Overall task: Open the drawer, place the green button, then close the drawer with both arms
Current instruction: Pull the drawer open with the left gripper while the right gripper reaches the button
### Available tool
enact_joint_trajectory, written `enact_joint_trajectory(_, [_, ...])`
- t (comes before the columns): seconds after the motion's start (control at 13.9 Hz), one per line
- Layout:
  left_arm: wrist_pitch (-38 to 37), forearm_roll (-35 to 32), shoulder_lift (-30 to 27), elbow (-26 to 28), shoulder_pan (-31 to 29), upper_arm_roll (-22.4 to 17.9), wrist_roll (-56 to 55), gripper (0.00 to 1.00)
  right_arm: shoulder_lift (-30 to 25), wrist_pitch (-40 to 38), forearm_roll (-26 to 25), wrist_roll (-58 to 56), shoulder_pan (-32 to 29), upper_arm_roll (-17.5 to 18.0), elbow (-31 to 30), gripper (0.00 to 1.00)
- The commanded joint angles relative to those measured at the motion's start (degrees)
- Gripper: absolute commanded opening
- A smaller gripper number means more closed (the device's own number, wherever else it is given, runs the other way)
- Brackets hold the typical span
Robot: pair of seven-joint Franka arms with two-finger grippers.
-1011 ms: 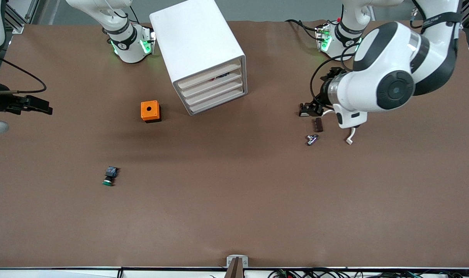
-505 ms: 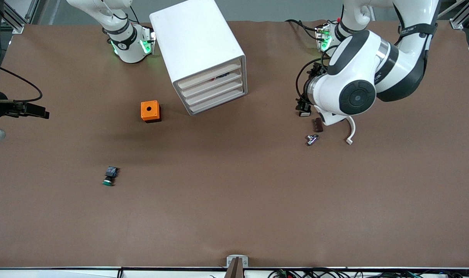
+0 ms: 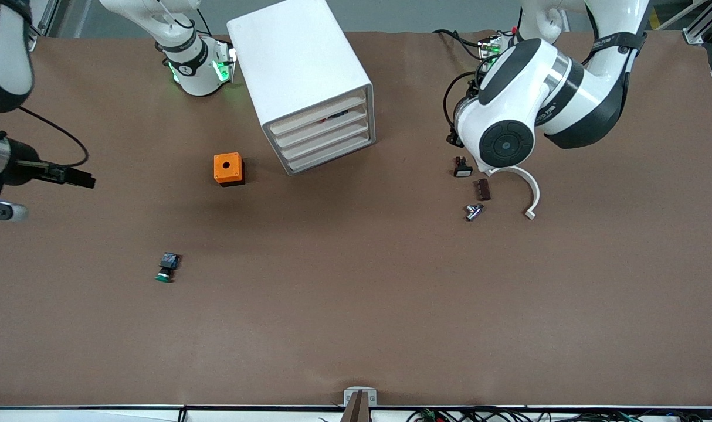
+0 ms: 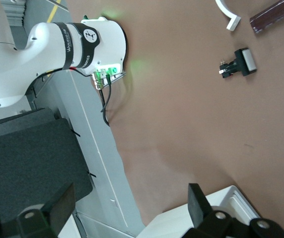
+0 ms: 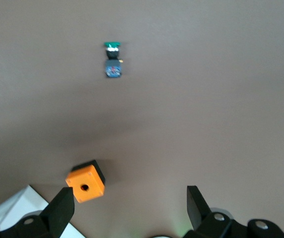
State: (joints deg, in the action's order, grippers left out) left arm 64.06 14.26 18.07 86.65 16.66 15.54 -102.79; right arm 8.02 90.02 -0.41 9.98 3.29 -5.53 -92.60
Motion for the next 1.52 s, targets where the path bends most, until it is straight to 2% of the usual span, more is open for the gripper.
enact_joint_trajectory(0.0, [-1.31,-2.56,0.47,-1.05,3.02,0.11,-0.92,1.0,-0.03,8.91,-0.64,1.36,-0.21,-0.09,-6.69,1.0])
enact_joint_trajectory(0.22, [-1.22,-2.57,1.96,-1.05,4.69,0.2,-1.01,1.0,-0.03,16.84,0.06,0.13,-1.09,-0.09,-12.25,1.0])
enact_joint_trajectory(0.51, [-0.61,-1.96,6.7,-1.4,7.07,0.11,-1.18,1.0,0.5,18.17,1.9,-2.51,-2.05,-0.09,-12.43,1.0])
enact_joint_trajectory(0.72, [3.51,-1.34,9.07,-1.4,8.47,0.2,-4.15,1.0,1.64,19.49,2.17,-2.51,-1.97,-0.09,-12.43,1.0])
enact_joint_trajectory(1.23, [15.73,10.15,17.51,-1.75,8.66,-0.42,-23.39,1.0,2.52,21.34,4.89,-2.51,-1.53,-0.09,-12.61,1.0])
enact_joint_trajectory(1.3, [17.66,14.09,18.3,-1.75,8.39,-0.59,-26.46,1.0,2.61,22.21,5.42,-2.51,-1.44,-0.09,-12.69,1.0])
enact_joint_trajectory(1.44, [19.6,15.88,20.15,-1.75,8.74,-0.68,-30.34,1.0,3.05,25.71,5.6,-2.42,-0.92,-0.09,-14.62,1.0])
